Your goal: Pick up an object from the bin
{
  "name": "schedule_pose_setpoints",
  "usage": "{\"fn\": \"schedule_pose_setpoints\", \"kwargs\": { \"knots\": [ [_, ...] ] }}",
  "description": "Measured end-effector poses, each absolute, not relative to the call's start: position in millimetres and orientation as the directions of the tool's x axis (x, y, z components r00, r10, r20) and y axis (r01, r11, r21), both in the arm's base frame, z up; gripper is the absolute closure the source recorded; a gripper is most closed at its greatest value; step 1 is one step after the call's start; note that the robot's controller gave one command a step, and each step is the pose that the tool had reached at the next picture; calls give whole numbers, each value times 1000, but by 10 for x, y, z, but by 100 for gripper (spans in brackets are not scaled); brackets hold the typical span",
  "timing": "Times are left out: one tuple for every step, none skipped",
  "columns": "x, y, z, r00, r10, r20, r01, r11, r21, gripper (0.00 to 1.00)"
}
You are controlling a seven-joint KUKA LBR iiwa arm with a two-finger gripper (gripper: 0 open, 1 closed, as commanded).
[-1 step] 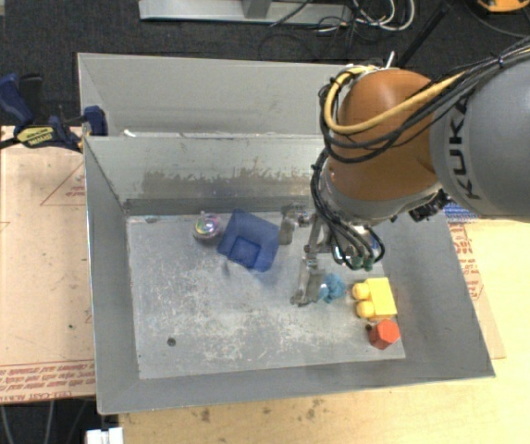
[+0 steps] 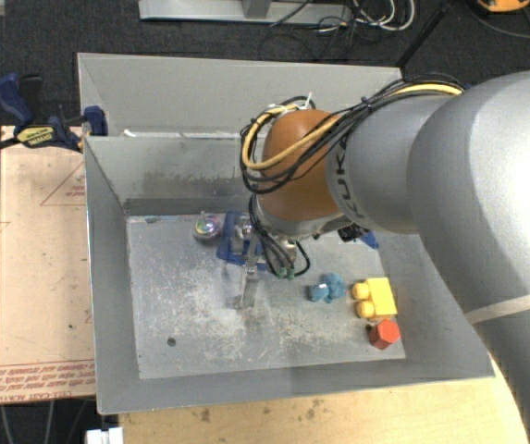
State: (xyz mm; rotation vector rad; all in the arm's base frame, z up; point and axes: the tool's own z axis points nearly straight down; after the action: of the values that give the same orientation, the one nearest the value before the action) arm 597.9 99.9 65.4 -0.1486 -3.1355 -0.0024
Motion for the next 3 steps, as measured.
{"fn": "schedule_pose_setpoints", "kwargs": {
  "knots": [
    [6024,1074,1011,-981,195,-5,195,981,3,0],
    [6102,947,1001,-965,261,-3,261,965,2,0],
    [6180,1034,684,-970,244,-1,244,970,1,0]
  ]
}}
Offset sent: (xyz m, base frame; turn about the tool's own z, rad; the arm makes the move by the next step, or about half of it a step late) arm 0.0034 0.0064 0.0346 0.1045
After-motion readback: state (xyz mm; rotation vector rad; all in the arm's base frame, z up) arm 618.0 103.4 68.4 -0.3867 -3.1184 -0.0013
